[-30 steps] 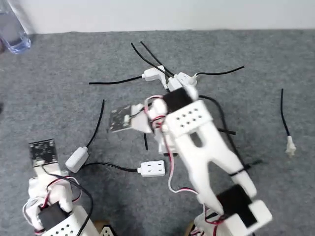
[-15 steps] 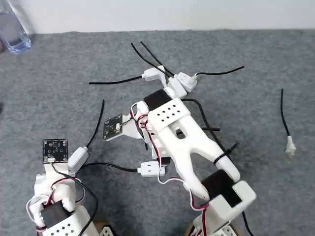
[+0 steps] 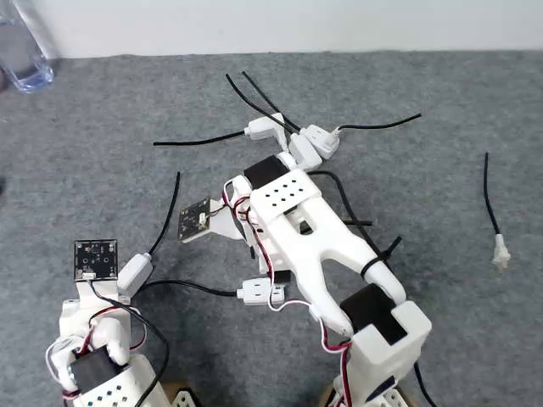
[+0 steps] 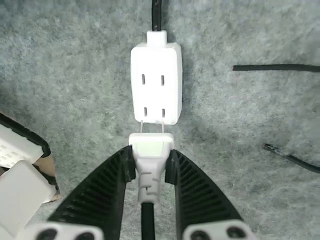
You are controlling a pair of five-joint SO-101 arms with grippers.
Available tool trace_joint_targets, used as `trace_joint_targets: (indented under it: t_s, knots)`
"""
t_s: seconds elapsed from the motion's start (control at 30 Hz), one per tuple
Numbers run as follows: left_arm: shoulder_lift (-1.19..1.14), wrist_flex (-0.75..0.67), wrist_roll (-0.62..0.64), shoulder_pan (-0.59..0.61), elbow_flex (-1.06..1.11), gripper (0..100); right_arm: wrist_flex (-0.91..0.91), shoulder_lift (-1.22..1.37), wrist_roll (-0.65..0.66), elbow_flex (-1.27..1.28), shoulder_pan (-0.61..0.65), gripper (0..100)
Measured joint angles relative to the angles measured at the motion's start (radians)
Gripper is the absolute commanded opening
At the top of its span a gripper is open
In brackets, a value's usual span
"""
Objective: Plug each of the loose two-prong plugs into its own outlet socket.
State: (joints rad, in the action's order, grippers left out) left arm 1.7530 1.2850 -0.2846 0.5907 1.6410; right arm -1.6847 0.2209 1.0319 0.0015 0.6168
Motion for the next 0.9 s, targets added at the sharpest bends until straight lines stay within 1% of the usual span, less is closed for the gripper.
trace_joint_targets:
  t_s: [0.37,0.53,0.9]
  knots:
    - [0.0,0.0,0.0,0.0,0.0,1,0.018,0.02,-0.005,0.0,0.002,0.8]
    - [0.0,0.0,-0.002,0.0,0.0,1,0.066,0.02,-0.005,0.063,0.006,0.8]
    - [0.0,0.0,-0.002,0.0,0.0,1,0.072,0.02,-0.009,0.071,0.012,0.8]
